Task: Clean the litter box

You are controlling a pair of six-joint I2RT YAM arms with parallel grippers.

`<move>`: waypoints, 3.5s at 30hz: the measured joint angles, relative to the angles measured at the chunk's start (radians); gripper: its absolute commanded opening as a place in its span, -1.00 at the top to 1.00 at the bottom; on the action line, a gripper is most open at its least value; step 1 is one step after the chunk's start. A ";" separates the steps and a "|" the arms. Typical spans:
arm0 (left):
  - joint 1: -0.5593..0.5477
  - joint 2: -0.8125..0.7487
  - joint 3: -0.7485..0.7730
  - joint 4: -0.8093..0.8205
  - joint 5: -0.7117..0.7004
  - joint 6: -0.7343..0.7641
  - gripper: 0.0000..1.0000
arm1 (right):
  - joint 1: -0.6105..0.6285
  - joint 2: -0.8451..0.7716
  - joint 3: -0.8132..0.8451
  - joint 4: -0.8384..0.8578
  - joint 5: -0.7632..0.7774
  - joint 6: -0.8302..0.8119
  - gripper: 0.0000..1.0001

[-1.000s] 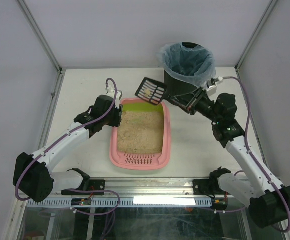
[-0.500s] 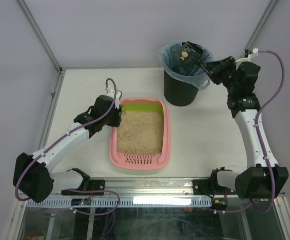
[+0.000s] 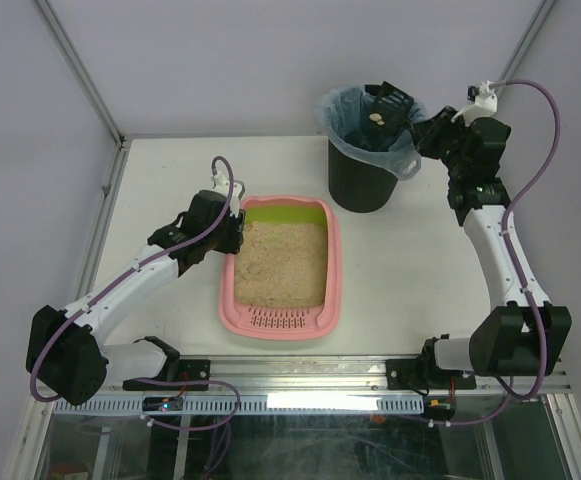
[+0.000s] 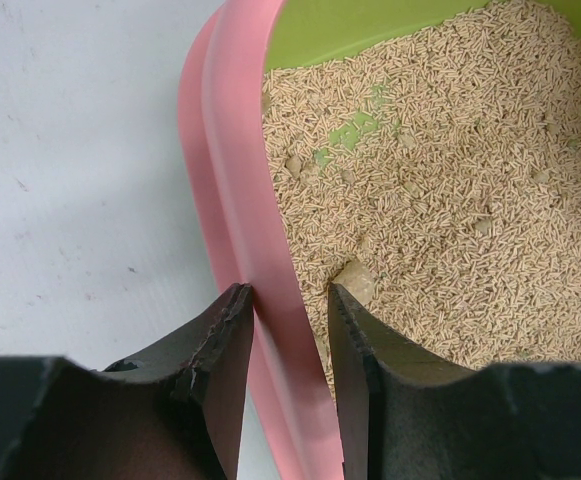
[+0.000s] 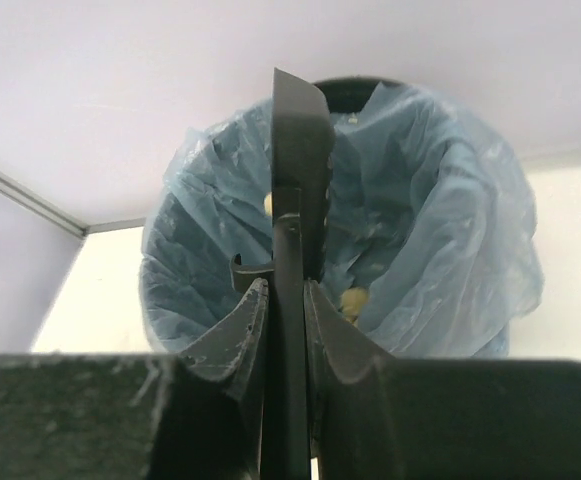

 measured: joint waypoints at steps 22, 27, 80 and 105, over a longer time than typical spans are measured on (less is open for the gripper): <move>0.000 0.000 0.000 0.000 0.001 0.001 0.30 | 0.270 -0.136 -0.237 0.409 0.230 -0.913 1.00; 0.000 0.000 0.000 0.000 0.001 0.002 0.30 | 0.296 -0.153 -0.238 0.425 0.244 -0.987 1.00; 0.000 0.000 0.000 0.000 0.000 0.002 0.30 | 0.810 0.629 0.706 -1.208 0.223 0.178 1.00; 0.000 0.000 0.000 0.000 0.000 0.002 0.30 | 0.786 0.346 -0.013 -0.423 -0.054 0.356 1.00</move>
